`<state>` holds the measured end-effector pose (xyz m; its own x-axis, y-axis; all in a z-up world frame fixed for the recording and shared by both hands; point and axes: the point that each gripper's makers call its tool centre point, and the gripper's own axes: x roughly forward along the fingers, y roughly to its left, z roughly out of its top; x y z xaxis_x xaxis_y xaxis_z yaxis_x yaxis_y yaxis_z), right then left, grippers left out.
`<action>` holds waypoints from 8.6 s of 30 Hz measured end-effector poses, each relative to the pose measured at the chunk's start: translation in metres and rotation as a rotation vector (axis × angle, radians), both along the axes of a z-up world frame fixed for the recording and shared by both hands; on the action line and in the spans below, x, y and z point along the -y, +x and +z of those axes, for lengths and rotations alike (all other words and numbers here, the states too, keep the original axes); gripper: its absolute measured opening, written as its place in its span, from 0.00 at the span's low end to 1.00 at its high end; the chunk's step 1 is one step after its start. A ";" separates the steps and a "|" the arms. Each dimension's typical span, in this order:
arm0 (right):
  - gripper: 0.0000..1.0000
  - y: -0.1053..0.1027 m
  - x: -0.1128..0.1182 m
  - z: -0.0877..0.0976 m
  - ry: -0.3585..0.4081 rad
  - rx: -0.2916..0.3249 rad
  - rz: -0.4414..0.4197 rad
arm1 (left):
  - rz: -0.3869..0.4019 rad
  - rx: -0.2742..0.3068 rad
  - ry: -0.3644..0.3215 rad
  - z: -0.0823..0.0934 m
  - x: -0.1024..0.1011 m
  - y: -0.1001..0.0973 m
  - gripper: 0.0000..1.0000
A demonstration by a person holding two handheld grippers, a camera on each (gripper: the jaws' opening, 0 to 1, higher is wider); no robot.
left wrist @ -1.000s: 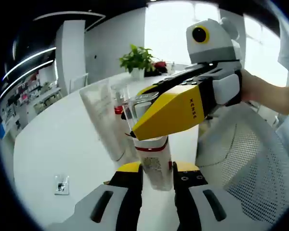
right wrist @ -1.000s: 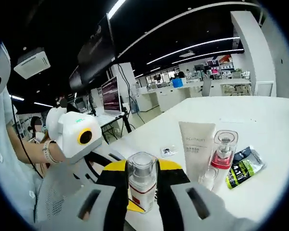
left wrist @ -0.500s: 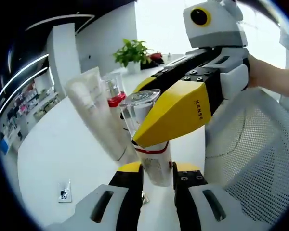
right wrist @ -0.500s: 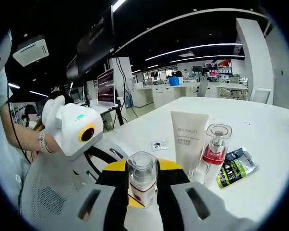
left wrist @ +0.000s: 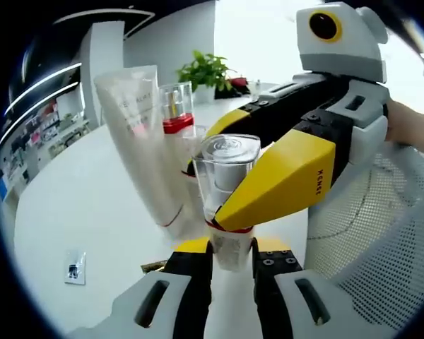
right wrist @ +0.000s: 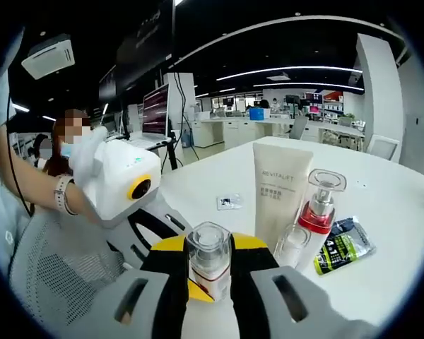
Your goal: Arrange the skincare products in the storage area until every visible bottle or jar stands upright without overlapping.
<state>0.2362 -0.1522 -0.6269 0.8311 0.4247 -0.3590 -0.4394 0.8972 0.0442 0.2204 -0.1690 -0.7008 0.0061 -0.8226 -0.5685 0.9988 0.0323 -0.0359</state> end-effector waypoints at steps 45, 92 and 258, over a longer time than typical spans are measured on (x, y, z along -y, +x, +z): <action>0.27 -0.027 0.029 -0.036 -0.065 -0.189 -0.064 | 0.031 0.115 0.097 -0.014 -0.019 0.021 0.22; 0.25 -0.007 0.067 -0.046 -0.065 -0.254 -0.074 | 0.111 -0.026 0.172 -0.024 -0.012 0.015 0.10; 0.84 -0.025 0.060 0.006 -0.198 -0.256 -0.171 | 0.384 -0.008 -0.044 0.076 -0.094 0.060 0.73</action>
